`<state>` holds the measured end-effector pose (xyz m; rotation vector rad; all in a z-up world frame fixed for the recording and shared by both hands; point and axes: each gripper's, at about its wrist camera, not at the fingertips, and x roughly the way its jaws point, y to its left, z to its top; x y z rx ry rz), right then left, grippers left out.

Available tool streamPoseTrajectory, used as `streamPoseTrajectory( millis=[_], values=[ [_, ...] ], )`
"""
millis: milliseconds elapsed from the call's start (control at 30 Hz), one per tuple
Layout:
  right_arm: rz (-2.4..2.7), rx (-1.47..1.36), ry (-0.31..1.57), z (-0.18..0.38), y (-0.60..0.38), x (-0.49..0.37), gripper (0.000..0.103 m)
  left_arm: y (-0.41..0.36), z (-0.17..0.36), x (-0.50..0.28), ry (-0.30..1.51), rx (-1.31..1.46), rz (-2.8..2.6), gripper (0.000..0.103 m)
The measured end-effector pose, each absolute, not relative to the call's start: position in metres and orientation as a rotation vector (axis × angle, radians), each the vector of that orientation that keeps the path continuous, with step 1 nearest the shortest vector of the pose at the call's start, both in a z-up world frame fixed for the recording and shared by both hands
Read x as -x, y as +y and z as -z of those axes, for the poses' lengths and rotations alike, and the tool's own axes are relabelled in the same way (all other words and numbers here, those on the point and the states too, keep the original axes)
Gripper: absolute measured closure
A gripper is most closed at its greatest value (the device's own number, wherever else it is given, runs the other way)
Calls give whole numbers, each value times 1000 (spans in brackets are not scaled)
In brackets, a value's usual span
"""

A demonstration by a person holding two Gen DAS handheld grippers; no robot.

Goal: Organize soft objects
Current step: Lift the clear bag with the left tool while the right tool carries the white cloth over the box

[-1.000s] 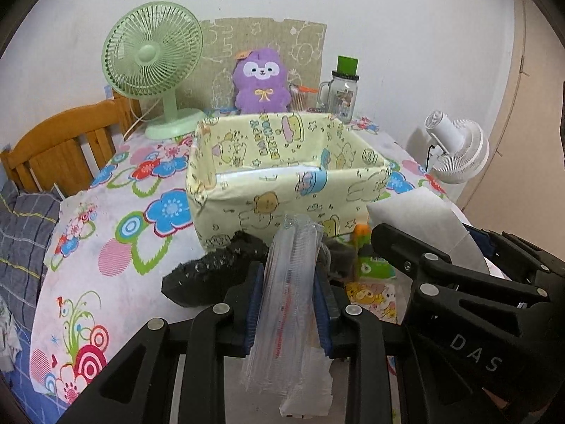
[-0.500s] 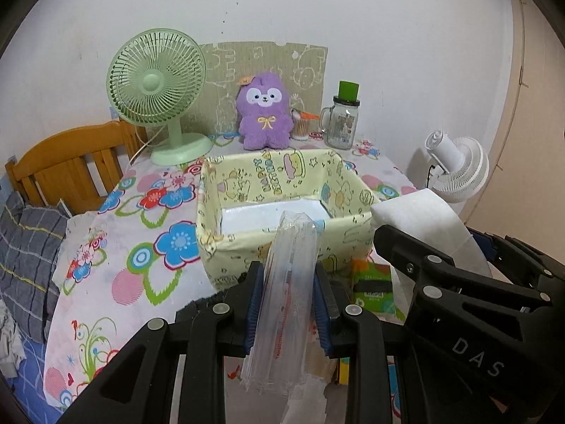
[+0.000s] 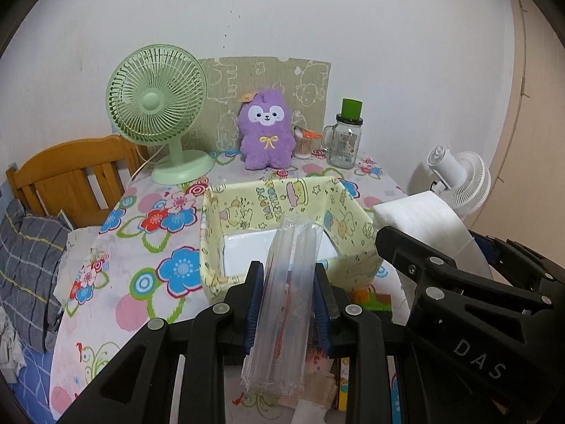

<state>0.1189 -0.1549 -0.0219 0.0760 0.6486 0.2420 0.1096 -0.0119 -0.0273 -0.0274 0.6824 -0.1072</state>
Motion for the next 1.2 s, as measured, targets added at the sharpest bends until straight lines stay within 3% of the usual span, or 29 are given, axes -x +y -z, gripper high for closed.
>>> streamPoseTrajectory(
  millis=[767, 1200],
  values=[
    [-244, -99, 637, 20, -150, -188, 36, -4, 26, -176, 675, 53, 87, 76],
    [-253, -98, 674, 43, -141, -218, 36, 0, 51, -209, 734, 67, 73, 76]
  ],
)
